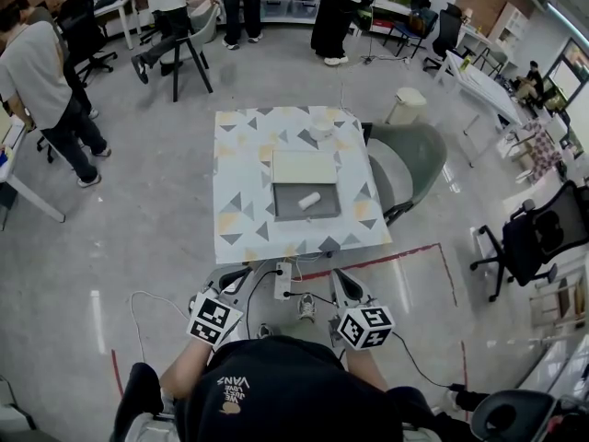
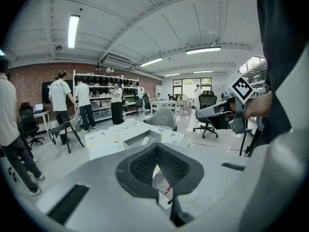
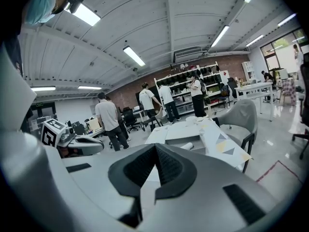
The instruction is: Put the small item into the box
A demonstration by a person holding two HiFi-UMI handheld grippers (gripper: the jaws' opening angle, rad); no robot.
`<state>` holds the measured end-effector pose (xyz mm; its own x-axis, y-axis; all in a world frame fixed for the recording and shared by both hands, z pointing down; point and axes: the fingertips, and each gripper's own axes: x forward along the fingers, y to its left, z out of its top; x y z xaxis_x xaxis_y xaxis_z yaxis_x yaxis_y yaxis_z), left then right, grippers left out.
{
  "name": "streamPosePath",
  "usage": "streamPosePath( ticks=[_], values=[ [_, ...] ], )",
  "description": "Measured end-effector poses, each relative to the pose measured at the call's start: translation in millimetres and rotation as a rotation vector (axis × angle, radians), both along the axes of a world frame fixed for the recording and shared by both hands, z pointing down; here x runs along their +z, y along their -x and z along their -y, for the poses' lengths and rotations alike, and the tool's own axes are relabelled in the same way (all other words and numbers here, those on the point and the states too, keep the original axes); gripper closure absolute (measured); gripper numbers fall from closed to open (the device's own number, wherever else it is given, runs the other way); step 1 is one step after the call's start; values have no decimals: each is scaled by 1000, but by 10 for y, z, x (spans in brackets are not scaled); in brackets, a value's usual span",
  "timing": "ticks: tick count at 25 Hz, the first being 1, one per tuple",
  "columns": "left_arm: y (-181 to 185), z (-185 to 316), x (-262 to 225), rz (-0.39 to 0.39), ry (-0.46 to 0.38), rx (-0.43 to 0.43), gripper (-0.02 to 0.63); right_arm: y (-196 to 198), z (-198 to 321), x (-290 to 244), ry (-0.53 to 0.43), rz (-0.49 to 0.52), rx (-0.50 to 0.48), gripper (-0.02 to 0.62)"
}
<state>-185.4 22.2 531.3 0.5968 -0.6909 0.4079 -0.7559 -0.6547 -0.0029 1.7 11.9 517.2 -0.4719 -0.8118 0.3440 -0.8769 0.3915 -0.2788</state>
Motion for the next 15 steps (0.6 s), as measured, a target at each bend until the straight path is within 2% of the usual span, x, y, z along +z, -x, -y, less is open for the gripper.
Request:
streamPosePath(
  ticks=[15],
  values=[
    [-125, -122, 31, 0, -4, 29, 598, -63, -142, 32, 7, -14, 2, 595]
  ],
)
